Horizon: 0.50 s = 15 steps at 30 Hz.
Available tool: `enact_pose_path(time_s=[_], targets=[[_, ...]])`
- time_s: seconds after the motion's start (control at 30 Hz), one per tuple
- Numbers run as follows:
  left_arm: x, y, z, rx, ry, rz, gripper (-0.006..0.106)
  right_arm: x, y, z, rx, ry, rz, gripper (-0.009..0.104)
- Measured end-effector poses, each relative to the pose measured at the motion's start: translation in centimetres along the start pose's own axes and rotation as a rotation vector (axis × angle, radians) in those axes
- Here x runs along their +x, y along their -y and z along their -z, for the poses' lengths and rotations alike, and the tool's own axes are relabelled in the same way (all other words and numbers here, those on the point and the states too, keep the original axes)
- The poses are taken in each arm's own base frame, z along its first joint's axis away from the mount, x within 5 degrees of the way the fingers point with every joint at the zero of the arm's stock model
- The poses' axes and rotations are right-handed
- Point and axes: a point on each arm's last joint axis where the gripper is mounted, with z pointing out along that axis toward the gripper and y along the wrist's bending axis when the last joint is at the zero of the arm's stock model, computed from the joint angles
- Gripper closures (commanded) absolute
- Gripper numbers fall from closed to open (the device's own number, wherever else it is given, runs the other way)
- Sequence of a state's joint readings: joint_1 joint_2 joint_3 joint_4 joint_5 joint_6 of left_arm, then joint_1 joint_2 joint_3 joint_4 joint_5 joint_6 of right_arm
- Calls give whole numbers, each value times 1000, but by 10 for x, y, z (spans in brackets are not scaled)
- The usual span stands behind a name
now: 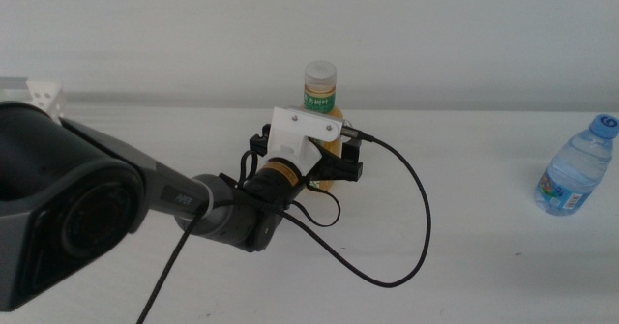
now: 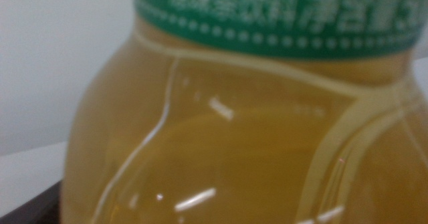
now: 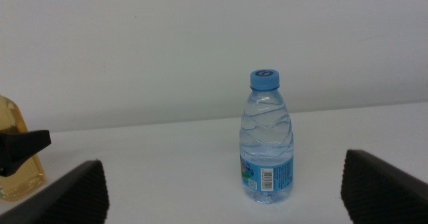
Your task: Use arms to grab the bottles and put them into the dustbin to the left of the table.
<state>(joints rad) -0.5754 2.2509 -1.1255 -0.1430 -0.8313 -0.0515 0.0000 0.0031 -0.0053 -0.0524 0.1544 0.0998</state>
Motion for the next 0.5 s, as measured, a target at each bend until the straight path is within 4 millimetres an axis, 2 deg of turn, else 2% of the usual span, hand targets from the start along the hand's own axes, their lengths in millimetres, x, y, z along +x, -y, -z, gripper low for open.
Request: enact_pose_path(time_s=[0.27, 0.37, 0.5], targets=[[4, -3, -1, -2, -10, -7, 8, 0, 0, 0, 0, 0, 0, 2], [3, -3, -2, 0, -8, -15, 23, 0, 0, 0, 0, 0, 0, 2], [3, -6, -3, -2, -11, -37, 56, 0, 0, 0, 0, 0, 0, 2]])
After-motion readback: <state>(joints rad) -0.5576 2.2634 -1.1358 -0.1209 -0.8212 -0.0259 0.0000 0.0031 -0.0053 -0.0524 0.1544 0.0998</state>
